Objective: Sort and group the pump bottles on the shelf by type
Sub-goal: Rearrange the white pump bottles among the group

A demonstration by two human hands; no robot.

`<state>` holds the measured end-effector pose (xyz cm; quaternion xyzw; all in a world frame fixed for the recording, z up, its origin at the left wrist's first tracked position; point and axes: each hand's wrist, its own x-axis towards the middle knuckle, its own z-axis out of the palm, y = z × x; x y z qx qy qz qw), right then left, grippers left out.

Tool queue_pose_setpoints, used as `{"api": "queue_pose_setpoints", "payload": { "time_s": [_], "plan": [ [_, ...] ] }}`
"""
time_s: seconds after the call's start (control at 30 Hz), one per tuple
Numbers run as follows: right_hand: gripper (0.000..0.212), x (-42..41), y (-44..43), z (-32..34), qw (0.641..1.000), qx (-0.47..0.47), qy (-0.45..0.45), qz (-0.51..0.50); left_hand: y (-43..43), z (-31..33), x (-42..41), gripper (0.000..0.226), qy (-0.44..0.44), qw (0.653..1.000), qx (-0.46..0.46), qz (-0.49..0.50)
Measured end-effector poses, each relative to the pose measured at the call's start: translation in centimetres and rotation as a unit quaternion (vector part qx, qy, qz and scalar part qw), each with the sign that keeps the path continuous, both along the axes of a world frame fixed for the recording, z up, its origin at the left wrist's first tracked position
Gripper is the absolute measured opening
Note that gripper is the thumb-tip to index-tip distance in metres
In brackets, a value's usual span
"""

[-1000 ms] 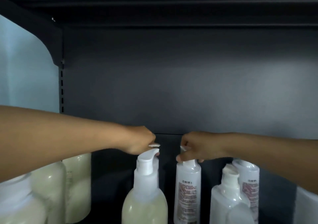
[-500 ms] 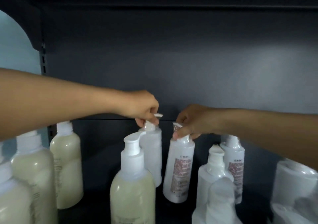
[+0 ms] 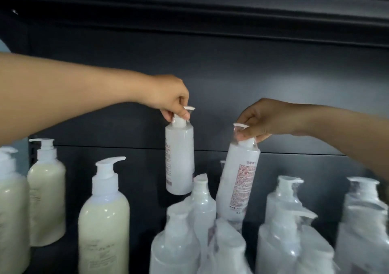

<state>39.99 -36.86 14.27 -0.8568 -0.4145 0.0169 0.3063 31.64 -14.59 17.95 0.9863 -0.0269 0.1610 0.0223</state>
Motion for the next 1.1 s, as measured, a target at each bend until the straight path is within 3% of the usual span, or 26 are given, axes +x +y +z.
{"api": "queue_pose_setpoints", "payload": {
  "time_s": [0.43,0.73,1.1],
  "plan": [
    [0.013,4.3,-3.3,-3.9,0.997,-0.076,0.003,-0.001,-4.1,-5.5,3.9,0.025,0.074,0.997,-0.001,0.023],
    [0.024,5.4,-2.1,-6.8,0.985,-0.163,-0.051,0.003,-3.0,-8.4,4.6,0.021,0.142,0.989,-0.029,0.028],
    [0.019,5.5,-2.0,-6.8,0.988,-0.147,0.036,0.013,-1.6,-10.4,4.7,0.017,0.135,0.989,-0.051,0.039]
  ]
}}
